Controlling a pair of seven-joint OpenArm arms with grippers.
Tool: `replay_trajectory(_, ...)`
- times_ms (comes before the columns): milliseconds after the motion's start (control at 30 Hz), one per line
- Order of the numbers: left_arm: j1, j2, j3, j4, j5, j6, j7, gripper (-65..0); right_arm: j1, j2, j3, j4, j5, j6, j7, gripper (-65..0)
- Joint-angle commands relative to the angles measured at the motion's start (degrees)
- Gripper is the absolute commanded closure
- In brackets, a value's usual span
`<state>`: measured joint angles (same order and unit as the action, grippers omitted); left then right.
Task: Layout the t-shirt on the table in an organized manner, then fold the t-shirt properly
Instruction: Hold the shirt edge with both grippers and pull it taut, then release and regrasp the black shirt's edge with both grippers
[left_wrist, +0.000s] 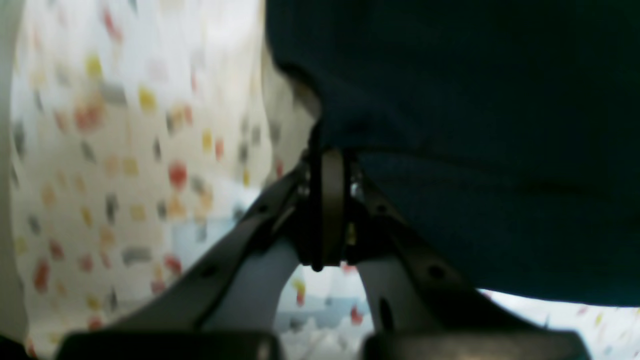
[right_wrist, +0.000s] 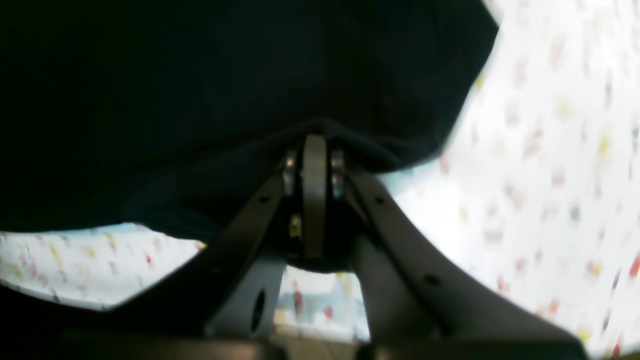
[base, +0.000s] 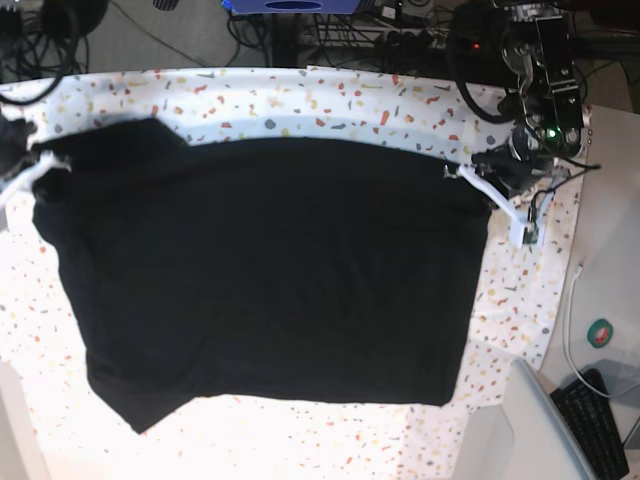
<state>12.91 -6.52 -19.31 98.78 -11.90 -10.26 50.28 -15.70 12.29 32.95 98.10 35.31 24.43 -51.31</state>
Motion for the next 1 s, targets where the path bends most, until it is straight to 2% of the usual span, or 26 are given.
replay_trajectory(0, -1.1, -0.4, -0.2, 0.9, 0.1, 0.3, -0.4, 0.0, 2.2, 0.8, 0.2, 0.7, -0.8, 0.0, 0.3, 0.0)
replay_trajectory(167, -7.2, -0.3, -0.3, -3.8, 0.0, 0.4, 2.2, 0.0, 13.2, 0.5, 0.1, -5.1, -11.0, 0.0, -2.4, 0.0)
replay_trajectory(267, -9.8, -0.2, -0.3, -7.7, 0.0, 0.4, 2.2, 0.0, 18.3, 0.7, -0.1, -10.5, -13.8, 0.1, -2.2, 0.0)
replay_trajectory(400, -12.7, 1.9, -3.2, -11.1, 0.0, 0.4, 2.2, 0.0, 23.1, 1.2, -2.3, -17.1, -14.4, 0.1, -1.8, 0.0)
replay_trajectory(500, -15.0, 3.0, -5.8, -13.6, 0.1, 0.4, 2.2, 0.0, 24.7, 1.9, -6.5, -20.3, -14.4, 0.1, 1.0, 0.0)
replay_trajectory(733, -18.0, 2.9, -6.7, -17.5, 0.2, 0.4, 1.9, 0.0, 28.3, 2.2, -9.3, -28.9, -14.4, 0.0, 6.7, 0.0)
replay_trajectory(967, -18.8, 2.8, -6.8, -21.9, 0.7, 0.5, -1.4, 0.0, 31.9, 2.3, -11.7, -33.9, -14.5, 0.0, 8.0, 0.0)
